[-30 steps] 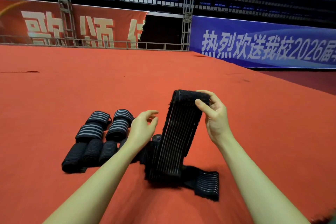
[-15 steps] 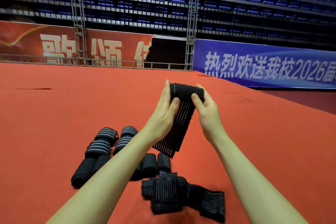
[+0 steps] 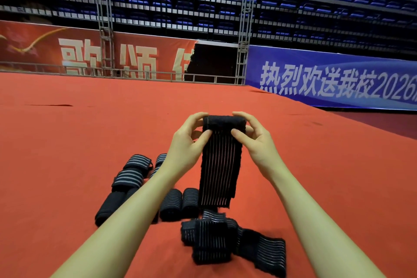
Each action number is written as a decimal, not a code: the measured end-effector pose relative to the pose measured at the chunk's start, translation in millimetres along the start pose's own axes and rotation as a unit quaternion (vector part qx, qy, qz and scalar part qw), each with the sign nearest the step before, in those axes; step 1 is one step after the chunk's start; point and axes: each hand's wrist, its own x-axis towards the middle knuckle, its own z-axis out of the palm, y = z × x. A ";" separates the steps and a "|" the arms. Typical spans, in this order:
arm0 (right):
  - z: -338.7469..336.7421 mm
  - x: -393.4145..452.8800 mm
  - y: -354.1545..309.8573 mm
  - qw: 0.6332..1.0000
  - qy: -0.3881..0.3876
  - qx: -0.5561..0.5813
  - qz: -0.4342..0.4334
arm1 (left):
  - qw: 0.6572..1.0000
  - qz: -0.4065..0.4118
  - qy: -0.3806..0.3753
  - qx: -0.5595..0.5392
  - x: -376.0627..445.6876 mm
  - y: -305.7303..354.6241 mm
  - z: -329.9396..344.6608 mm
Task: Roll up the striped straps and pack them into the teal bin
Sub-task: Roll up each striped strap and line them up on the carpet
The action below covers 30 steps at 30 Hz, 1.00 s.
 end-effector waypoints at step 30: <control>0.2 -6.9 23.6 0.995 -0.030 0.013 0.089 | 0.987 -0.119 -0.039 -0.102 -5.4 -15.3 -17.5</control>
